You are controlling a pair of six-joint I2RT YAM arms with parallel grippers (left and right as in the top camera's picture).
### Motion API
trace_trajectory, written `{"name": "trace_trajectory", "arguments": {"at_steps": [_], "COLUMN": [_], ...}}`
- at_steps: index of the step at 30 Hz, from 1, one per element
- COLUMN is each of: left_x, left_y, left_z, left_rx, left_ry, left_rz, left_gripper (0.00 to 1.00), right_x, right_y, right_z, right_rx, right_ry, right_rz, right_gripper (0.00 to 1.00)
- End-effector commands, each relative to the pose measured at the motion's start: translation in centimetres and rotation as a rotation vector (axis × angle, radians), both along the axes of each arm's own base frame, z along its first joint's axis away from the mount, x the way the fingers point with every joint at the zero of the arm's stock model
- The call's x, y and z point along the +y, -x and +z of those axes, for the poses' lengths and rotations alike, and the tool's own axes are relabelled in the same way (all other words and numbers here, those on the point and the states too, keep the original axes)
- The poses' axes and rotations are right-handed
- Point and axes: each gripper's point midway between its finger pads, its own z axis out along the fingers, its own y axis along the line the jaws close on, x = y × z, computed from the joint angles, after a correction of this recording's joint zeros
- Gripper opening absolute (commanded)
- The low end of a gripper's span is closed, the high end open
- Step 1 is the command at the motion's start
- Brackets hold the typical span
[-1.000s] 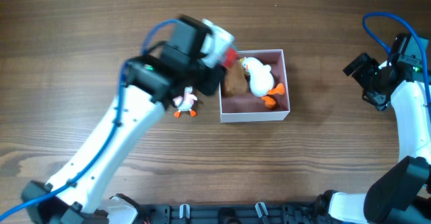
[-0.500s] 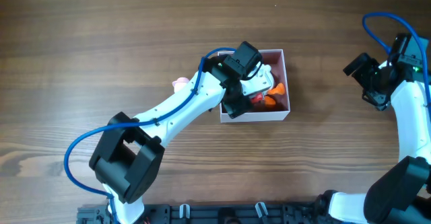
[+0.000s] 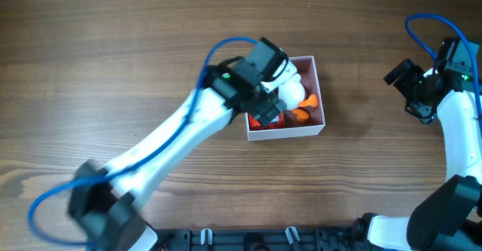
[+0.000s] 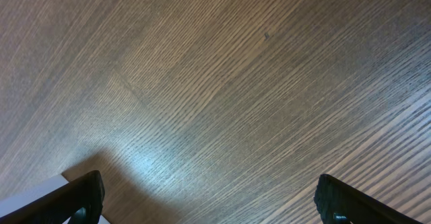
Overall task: Pack container
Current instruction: 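Grasp the small pink-hat duck with the left gripper and place it in the box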
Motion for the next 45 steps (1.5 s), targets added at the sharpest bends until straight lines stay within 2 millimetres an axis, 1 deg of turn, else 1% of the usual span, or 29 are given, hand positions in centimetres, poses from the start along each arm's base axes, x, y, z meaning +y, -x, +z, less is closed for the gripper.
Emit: {"name": "trace_trajectory", "arguments": {"at_steps": [1, 3, 4, 6, 8, 10, 12, 13, 15, 20, 21, 23, 24, 25, 26, 27, 29, 30, 31, 32, 33, 34, 36, 37, 38, 40, 42, 43, 45], "left_x": [4.2, 7.3, 9.7, 12.9, 15.3, 15.8, 15.4, 15.3, 14.8, 13.7, 13.7, 13.7, 13.7, 13.7, 13.6, 13.6, 13.4, 13.4, 13.1, 12.9, 12.5, 11.9, 10.4, 9.0, 7.8, 4.2, -0.3, -1.7, -4.4], "left_y": [-0.1, -0.1, -0.2, -0.6, -0.9, -0.9, -1.2, -1.5, -1.8, -2.5, -2.5, -2.4, -2.5, -2.5, -2.5, -2.7, -3.2, -3.4, -4.0, -4.3, -4.7, -4.9, -4.9, -4.5, -4.1, -2.7, -0.9, -0.2, 1.2], "left_z": [6.1, 6.0, 5.4, 4.0, 1.6, -1.1, -3.5, -5.0, -7.3, -13.5, -15.0, -17.0, -17.8, -18.2, -18.2, -17.9, -16.7, -15.8, -13.6, -12.0, -9.8, -7.5, -3.8, -1.5, 0.3, 3.9, 5.9, 6.1, 5.0], "left_rx": [-0.049, -0.007, 0.039, 0.103, 0.185, 0.279, 0.336, 0.354, 0.391, 0.461, 0.482, 0.507, 0.513, 0.515, 0.515, 0.509, 0.489, 0.479, 0.448, 0.427, 0.394, 0.355, 0.289, 0.242, 0.198, 0.087, -0.013, -0.042, -0.091], "left_ry": [0.120, 0.113, 0.105, 0.104, 0.124, 0.157, 0.181, 0.178, 0.159, 0.087, 0.067, 0.044, 0.036, 0.034, 0.034, 0.040, 0.055, 0.066, 0.096, 0.116, 0.140, 0.166, 0.215, 0.245, 0.265, 0.305, 0.307, 0.291, 0.214], "left_rz": [0.238, 0.360, 0.470, 0.643, 0.794, 0.840, 0.847, 0.876, 0.910, 0.904, 0.911, 0.920, 0.921, 0.921, 0.920, 0.919, 0.905, 0.903, 0.895, 0.888, 0.856, 0.816, 0.748, 0.674, 0.604, 0.406, 0.167, 0.088, -0.064], "left_gripper": [1.00, 1.00, 1.00, 1.00, 1.00, 0.99, 0.91, 0.90, 0.89, 0.87, 0.83, 0.80, 0.75, 0.65, 0.45, 0.22, 0.08, 0.05, 0.04, 0.04, 0.04, 0.04, 0.04, 0.04, 0.04, 0.04, 0.04, 0.04, 0.04], "right_x": [0.3, 0.3, 0.3, 0.3, 0.3, 0.3, 0.3, 0.3, 0.3, 0.3, 0.3, 0.3, 0.3, 0.3, 0.3, 0.3, 0.3, 0.3, 0.3, 0.3, 0.3, 0.3, 0.3, 0.3, 0.3, 0.3, 0.3, 0.3, 0.3], "right_y": [0.0, 0.0, 0.0, 0.0, 0.0, 0.0, 0.0, 0.0, 0.0, 0.0, 0.0, 0.0, 0.0, 0.0, 0.0, 0.0, 0.0, 0.0, 0.0, 0.0, 0.0, 0.0, 0.0, 0.0, 0.0, 0.0, 0.0, 0.0, 0.0], "right_z": [-0.5, -0.5, -0.5, -0.5, -0.5, -0.5, -0.5, -0.5, -0.5, -0.5, -0.5, -0.5, -0.5, -0.5, -0.5, -0.5, -0.5, -0.5, -0.5, -0.5, -0.5, -0.5, -0.5, -0.5, -0.5, -0.5, -0.5, -0.5, -0.5], "right_rx": [0.009, 0.009, 0.009, 0.009, 0.009, 0.008, 0.008, 0.008, 0.008, 0.006, 0.006, 0.006, 0.006, 0.006, 0.006, 0.006, 0.006, 0.006, 0.006, 0.006, 0.006, 0.006, 0.006, 0.006, 0.006, 0.006, 0.006, 0.006, 0.006], "right_ry": [-0.014, -0.014, -0.014, -0.014, -0.014, -0.014, -0.014, -0.014, -0.014, -0.013, -0.013, -0.013, -0.013, -0.013, -0.013, -0.013, -0.013, -0.013, -0.013, -0.013, -0.013, -0.013, -0.013, -0.013, -0.013, -0.013, -0.013, -0.013, -0.013], "right_rz": [0.001, 0.001, 0.001, 0.001, 0.001, 0.001, 0.001, 0.001, 0.001, 0.001, 0.001, 0.001, 0.001, 0.001, 0.001, 0.001, 0.001, 0.001, 0.001, 0.001, 0.001, 0.001, 0.001, 0.001, 0.001, 0.001, 0.001, 0.001, 0.001], "right_gripper": [1.00, 1.00, 1.00, 1.00, 1.00, 1.00, 1.00, 1.00, 1.00, 1.00, 0.99, 1.00, 0.99, 1.00, 1.00, 1.00, 1.00, 1.00, 1.00, 1.00, 0.99, 1.00, 1.00, 1.00, 1.00, 1.00, 1.00, 1.00, 1.00]}}
